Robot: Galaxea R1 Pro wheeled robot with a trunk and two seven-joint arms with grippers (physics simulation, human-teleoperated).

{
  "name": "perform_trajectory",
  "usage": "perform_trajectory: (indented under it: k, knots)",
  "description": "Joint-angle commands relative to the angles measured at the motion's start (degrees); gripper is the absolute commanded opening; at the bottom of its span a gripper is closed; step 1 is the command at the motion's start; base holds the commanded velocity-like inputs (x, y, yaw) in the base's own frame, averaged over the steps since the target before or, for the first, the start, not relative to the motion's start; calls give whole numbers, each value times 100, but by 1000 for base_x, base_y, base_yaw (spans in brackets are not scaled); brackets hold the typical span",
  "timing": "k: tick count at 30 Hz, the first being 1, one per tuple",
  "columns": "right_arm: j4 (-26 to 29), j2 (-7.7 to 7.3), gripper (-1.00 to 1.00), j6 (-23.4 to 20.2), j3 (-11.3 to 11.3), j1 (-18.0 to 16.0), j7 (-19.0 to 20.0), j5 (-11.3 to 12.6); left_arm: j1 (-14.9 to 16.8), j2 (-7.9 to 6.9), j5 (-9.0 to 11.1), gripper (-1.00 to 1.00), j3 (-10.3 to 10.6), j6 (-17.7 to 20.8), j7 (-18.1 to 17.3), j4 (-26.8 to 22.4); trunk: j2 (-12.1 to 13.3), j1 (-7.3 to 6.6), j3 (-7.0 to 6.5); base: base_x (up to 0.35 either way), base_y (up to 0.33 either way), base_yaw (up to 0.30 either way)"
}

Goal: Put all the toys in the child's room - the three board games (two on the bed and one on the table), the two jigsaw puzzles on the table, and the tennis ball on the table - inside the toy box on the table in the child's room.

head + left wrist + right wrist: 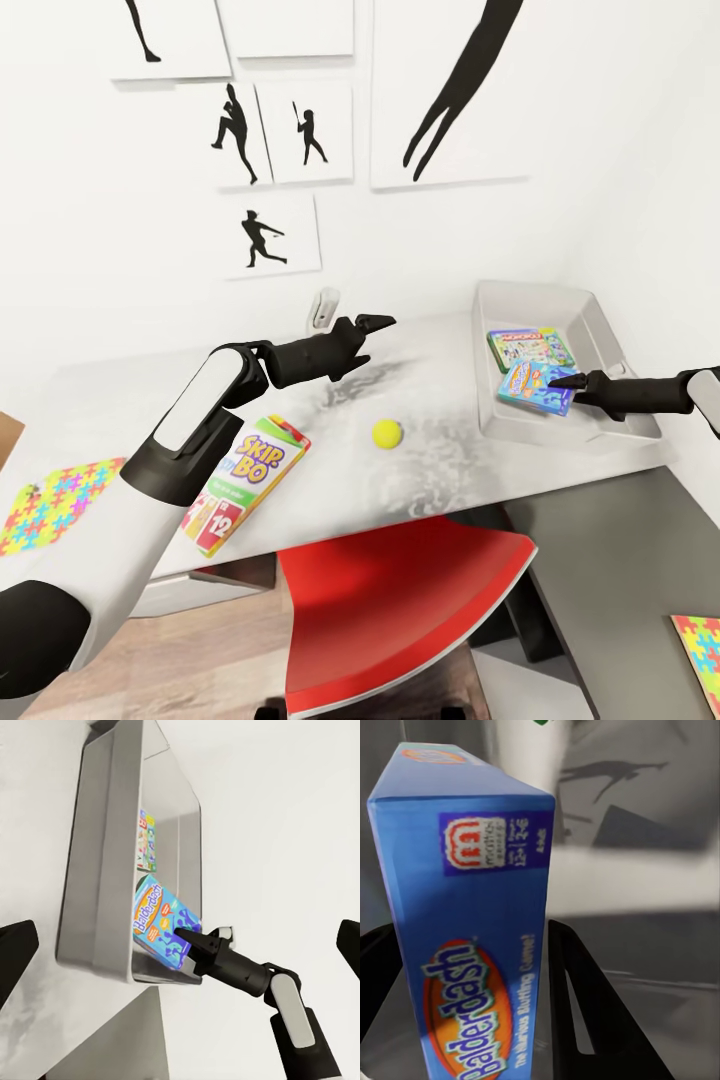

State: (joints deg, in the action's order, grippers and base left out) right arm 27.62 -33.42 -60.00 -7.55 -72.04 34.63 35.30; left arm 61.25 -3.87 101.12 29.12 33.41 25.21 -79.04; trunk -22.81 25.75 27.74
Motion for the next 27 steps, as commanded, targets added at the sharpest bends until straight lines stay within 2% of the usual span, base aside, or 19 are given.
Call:
perform_trajectory:
  k: [1, 24, 25, 27]
  knots:
    - [-2, -6, -100, 0, -27, -7, 61, -32, 5, -3, 60, 100, 6, -10, 54, -7, -11, 3, 16, 0, 0, 0]
    - [-2, -18, -100, 0, -27, -9, 61, -32, 6, 6, 57, 100, 6, -10, 56, -6, -11, 3, 80, 0, 0, 0]
    - [-2, -23, 100, 0, -27, -8, 61, -32, 7, 7, 57, 100, 6, -10, 56, -6, -11, 3, 81, 0, 0, 0]
    - [-2, -43, 100, 0, -27, -10, 61, -32, 8, 8, 57, 100, 6, -10, 55, -6, -11, 3, 81, 0, 0, 0]
